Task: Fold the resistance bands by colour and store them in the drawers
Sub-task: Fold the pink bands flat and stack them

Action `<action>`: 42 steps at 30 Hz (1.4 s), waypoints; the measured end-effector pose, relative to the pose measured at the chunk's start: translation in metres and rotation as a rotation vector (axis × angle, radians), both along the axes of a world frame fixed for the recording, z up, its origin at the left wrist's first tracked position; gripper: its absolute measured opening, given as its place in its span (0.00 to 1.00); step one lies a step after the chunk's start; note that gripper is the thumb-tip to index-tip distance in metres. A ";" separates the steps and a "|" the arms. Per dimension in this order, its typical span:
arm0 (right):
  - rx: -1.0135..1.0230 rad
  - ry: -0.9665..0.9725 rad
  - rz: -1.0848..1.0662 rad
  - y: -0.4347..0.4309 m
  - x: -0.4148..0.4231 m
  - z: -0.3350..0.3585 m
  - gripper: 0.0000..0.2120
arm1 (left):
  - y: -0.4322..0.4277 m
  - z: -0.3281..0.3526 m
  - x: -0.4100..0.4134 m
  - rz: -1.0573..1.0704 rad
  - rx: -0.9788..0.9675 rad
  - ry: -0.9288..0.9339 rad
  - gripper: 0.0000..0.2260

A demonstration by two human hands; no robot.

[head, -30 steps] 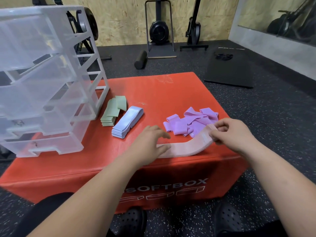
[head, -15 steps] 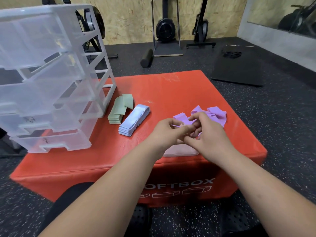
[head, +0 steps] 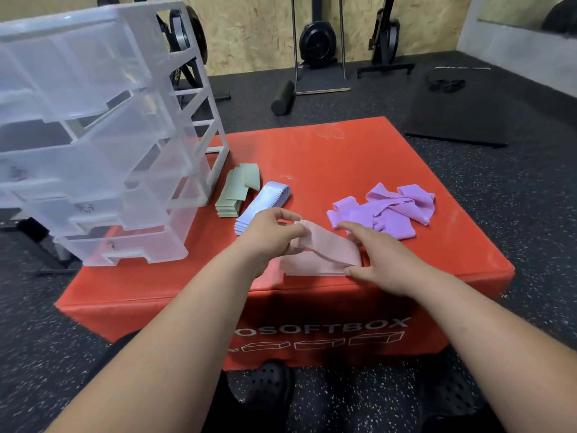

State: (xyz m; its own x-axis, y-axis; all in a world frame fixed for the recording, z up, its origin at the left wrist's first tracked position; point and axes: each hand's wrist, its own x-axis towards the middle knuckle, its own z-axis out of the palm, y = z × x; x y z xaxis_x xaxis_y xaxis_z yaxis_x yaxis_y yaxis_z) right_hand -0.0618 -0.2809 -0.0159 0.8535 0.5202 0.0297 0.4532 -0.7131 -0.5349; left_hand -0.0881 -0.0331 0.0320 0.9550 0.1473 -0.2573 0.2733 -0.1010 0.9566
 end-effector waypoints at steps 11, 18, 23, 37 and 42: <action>-0.096 -0.122 0.086 0.017 0.004 -0.001 0.32 | 0.044 -0.026 -0.013 0.141 0.259 0.029 0.09; -0.159 -0.149 0.124 0.019 0.006 -0.003 0.29 | 0.045 -0.041 -0.016 -0.033 0.681 0.021 0.17; -0.195 -0.153 0.106 0.021 0.003 -0.004 0.29 | 0.041 -0.049 -0.020 -0.141 1.054 -0.202 0.16; -0.207 0.085 -0.322 0.038 0.001 -0.003 0.32 | 0.041 -0.053 -0.020 -0.300 1.032 -0.430 0.04; -0.058 0.197 -0.456 0.045 0.001 -0.002 0.23 | 0.040 -0.050 -0.019 -0.286 0.995 -0.390 0.03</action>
State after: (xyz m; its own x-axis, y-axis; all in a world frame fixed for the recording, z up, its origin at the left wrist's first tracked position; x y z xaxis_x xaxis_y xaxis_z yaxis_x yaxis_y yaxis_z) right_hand -0.0611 -0.2360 -0.0182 0.9810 0.0882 -0.1725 -0.0175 -0.8463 -0.5324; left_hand -0.1070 0.0069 -0.0175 0.9767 -0.1177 0.1797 -0.1854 -0.8841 0.4288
